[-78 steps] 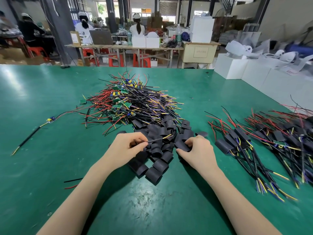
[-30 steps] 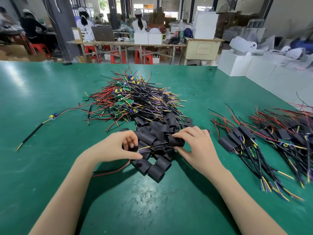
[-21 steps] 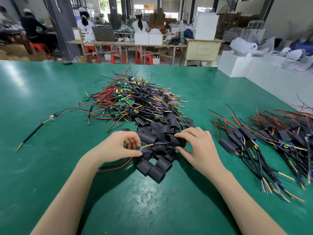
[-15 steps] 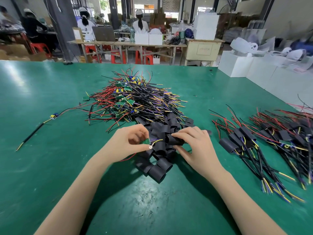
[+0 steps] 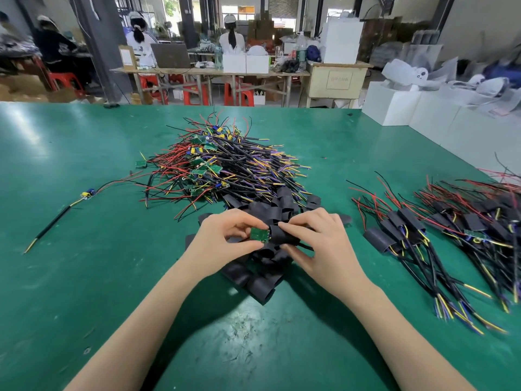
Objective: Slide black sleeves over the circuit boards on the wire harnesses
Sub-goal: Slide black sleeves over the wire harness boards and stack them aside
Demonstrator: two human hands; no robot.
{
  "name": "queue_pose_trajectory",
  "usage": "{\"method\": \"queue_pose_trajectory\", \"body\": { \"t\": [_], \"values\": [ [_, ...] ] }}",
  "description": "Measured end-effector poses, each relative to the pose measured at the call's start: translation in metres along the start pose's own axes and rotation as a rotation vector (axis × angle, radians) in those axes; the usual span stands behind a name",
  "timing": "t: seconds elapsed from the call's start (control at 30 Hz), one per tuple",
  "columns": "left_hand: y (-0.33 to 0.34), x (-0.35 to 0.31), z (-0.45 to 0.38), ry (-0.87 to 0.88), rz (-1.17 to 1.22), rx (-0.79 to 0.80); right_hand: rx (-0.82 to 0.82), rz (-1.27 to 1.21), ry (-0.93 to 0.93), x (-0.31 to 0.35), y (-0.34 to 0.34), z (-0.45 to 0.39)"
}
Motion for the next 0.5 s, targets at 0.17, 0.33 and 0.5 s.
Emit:
{"method": "queue_pose_trajectory", "body": {
  "t": [0.17,0.33,0.5],
  "values": [
    [0.0014,0.0031,0.0001,-0.047,0.077,0.004,0.014,-0.031,-0.009,0.0022,0.0006,-0.0009],
    [0.0026,0.0055,0.0001,-0.068,0.081,0.001,0.032,-0.032,-0.002,0.0029,0.0003,-0.0011],
    [0.0013,0.0045,0.0005,-0.065,0.057,-0.015,0.086,-0.078,0.042,0.0003,0.0033,0.0004]
  ]
}}
Point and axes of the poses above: each hand's wrist, its own z-axis away from the middle knuckle, its own y-axis out of the palm, x = y × z, the point moved 9 cm from there along -z, towards the middle knuckle, and after that the axes turned 1 degree about -y, right-handed, at the moved point
